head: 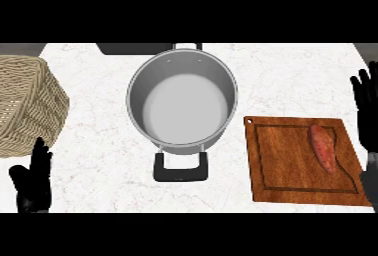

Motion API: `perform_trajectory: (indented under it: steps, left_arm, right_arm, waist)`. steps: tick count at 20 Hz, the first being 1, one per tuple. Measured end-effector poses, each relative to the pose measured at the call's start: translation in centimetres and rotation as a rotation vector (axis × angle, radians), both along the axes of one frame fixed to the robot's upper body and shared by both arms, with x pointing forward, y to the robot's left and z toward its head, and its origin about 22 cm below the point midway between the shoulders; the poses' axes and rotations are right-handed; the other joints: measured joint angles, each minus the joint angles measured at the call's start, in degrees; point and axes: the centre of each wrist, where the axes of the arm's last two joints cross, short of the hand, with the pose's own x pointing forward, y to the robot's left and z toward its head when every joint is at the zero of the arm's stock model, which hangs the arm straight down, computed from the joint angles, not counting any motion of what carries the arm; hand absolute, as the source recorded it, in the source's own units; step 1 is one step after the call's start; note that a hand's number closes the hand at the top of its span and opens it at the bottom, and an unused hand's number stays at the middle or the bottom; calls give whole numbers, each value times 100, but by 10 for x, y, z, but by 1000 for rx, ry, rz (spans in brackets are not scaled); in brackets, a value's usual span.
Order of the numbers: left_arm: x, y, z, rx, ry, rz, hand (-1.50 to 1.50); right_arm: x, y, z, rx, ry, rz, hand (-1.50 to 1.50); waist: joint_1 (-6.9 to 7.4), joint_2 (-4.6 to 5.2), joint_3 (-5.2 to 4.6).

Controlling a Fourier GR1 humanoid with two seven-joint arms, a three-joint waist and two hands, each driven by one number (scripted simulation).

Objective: Pick the sweet potato from the cutting board and place it in the pot

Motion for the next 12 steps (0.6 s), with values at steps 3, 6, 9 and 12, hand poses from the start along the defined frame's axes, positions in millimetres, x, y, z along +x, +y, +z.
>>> perform_trajectory:
  steps: [3, 6, 9, 12]
  left_arm:
    - [5, 3, 12, 38, -14, -48, 0]
    - [13, 10, 30, 106, -35, -142, 0]
    - [17, 10, 38, 127, -36, -204, 0]
    - [22, 8, 48, 130, -25, -261, 0]
  right_arm:
    - [-13, -24, -11, -11, 122, -24, 150]
    - [-33, -60, -29, -36, 337, -74, 150]
    - [-52, -98, -21, -391, 382, -183, -150]
    - [-73, -107, -36, -589, 325, -249, -150]
  waist:
    - [-56, 2, -42]
    - [-129, 13, -57]
    - [-220, 52, -89]
    - [-230, 22, -79]
